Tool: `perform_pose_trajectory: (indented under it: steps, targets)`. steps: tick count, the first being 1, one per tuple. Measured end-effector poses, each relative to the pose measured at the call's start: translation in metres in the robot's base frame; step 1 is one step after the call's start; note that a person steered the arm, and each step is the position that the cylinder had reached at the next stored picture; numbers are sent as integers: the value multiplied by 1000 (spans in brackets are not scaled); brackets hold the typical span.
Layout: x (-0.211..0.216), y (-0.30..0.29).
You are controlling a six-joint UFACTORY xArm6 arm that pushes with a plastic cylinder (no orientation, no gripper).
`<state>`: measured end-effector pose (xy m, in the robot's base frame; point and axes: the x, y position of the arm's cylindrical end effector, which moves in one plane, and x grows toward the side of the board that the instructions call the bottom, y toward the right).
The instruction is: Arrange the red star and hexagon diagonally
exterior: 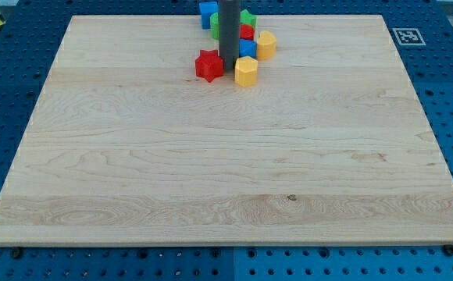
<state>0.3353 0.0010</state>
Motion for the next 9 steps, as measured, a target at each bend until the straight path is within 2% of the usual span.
perform_pose_trajectory:
  steps: [1,3,5,8,9]
  targets:
    - [15,1]
    - [15,23]
    - [9,-25]
    - [3,-37]
    - [-22,-37]
